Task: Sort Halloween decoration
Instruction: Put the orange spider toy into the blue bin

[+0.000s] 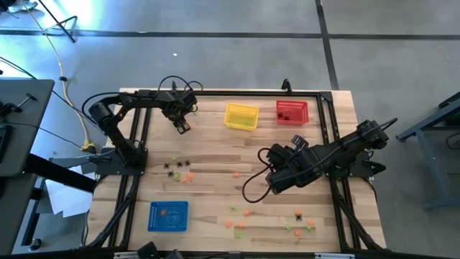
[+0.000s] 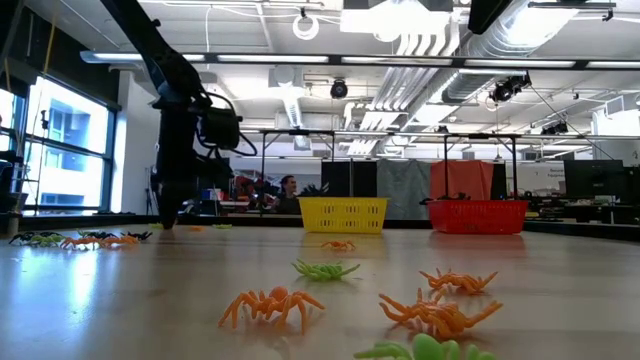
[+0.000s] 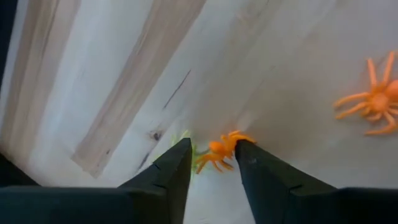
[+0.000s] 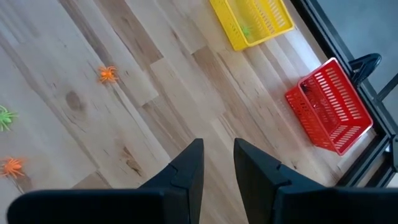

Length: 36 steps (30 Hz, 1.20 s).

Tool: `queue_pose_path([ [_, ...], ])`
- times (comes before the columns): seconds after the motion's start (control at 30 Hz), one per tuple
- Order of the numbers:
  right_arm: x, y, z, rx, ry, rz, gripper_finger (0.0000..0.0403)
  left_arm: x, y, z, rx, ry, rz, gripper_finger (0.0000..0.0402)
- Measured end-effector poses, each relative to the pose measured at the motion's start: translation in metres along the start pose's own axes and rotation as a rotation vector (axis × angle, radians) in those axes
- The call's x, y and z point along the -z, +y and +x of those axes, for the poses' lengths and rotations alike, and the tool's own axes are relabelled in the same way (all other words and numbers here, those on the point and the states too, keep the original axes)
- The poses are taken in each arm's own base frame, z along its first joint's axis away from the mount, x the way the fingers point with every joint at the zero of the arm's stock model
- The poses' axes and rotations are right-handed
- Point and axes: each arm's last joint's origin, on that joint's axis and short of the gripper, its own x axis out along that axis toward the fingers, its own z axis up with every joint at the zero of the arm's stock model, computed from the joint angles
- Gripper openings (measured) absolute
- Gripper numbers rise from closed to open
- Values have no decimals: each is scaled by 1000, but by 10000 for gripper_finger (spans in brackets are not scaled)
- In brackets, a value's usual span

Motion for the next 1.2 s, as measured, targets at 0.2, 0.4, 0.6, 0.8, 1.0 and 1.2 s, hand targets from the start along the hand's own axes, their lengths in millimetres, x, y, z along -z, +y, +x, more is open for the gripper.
queue_pose_path([
  [0.2,-1,0,0,10,-16,-1,83,0,0,-3,18,-9,-39,36],
  [0.4,-1,0,0,11,-18,-7,83,0,0,-3,16,-1,-70,12],
  [0.6,-1,0,0,13,-21,-7,83,3,-4,-7,4,7,-69,5],
  [0.8,-1,-1,0,17,-28,-8,83,9,-8,-31,6,-47,-57,3],
  [1.0,-1,-1,0,18,-28,-26,83,21,-11,-68,74,-179,-96,3],
  [1.2,-1,-1,0,26,-40,-27,83,39,-29,-112,341,-354,-86,3],
])
